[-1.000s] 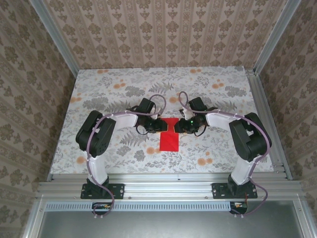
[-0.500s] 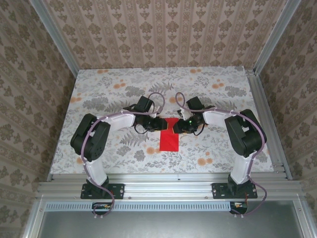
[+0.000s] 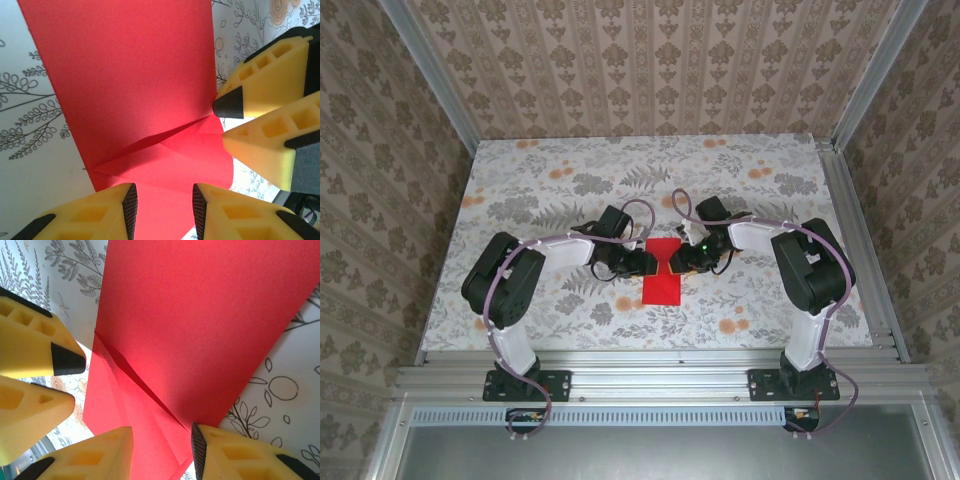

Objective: Fold a paper plane with a square sheet of paper (pick it up from the middle)

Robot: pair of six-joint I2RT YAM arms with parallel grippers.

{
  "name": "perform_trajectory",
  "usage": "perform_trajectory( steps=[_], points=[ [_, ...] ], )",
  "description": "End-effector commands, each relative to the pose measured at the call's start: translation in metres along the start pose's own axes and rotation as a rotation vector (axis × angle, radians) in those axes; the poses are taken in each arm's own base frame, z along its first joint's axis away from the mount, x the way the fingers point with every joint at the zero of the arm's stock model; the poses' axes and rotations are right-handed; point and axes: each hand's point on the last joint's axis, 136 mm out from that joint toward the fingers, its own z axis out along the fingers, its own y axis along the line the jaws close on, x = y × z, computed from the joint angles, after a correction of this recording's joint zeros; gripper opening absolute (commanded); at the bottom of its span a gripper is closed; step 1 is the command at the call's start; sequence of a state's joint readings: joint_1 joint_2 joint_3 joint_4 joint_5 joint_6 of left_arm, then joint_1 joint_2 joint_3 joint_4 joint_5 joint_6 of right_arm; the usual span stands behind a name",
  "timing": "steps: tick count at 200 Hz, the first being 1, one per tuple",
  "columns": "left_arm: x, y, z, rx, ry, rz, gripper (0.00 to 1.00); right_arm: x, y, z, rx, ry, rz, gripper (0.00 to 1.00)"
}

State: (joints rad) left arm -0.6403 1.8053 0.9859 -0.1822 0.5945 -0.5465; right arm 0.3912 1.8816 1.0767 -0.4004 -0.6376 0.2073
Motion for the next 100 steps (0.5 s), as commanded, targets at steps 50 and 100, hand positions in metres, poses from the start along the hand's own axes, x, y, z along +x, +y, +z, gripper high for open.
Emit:
perform_trajectory(
  steps=[50,100],
  points=[
    [0.011,0.015,0.019,-0.019,0.054,-0.034,0.35,0.012,0.018,-0.002,-0.078,0.032,0.021,0.39],
    [0.016,0.022,0.024,-0.032,0.077,-0.04,0.35,0.022,0.016,-0.005,-0.052,0.025,0.043,0.39]
  ],
)
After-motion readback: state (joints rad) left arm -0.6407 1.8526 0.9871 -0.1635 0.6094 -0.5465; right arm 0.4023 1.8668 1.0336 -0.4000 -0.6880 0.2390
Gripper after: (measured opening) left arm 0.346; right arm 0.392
